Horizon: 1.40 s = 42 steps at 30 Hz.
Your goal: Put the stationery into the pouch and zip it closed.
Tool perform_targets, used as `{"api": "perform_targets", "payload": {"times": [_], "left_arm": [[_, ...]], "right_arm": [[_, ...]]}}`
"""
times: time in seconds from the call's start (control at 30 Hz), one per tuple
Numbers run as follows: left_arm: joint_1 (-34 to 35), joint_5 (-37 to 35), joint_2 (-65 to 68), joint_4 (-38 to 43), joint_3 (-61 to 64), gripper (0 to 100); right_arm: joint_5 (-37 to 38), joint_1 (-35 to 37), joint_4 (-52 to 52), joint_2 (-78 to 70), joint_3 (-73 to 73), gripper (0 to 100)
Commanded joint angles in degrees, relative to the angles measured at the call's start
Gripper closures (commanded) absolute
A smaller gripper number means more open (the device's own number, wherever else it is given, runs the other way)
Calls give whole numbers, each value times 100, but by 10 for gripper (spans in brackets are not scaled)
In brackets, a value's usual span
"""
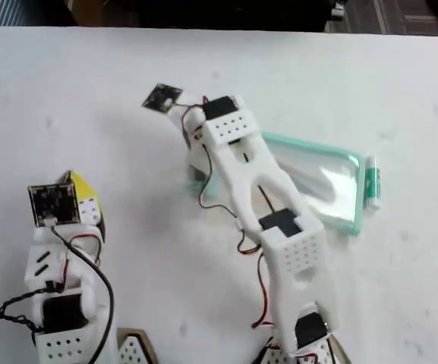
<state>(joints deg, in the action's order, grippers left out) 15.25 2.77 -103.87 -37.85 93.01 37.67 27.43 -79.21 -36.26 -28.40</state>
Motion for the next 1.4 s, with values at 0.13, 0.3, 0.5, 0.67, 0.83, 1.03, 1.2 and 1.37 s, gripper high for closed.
{"api": "perform_targets", "payload": {"times": [0.13, 0.3, 0.5, 0.67, 0.83, 1.03, 1.2, 1.37], "left_arm": [[-92, 88, -92, -26, -44, 976], [-92, 97, -92, -26, -44, 976], [-92, 97, -92, -35, -44, 976], [-92, 97, -92, -35, -44, 976], [-92, 97, -92, -35, -44, 976], [-92, 97, -92, -35, -44, 976], [-92, 97, -92, -35, -44, 976], [-92, 97, -92, -35, -44, 976]], "right_arm": [[-2022, 277, -189, 110, -273, 763], [-2356, 576, -154, 75, -264, 738], [-2356, 602, 233, 31, -229, 834], [-2382, 497, 215, -330, -237, 858], [-2356, 505, 215, -558, -255, 860], [-2356, 488, 163, -593, -229, 861], [-2356, 277, -57, -549, -264, 861], [-2356, 295, -127, -629, -193, 861]]}}
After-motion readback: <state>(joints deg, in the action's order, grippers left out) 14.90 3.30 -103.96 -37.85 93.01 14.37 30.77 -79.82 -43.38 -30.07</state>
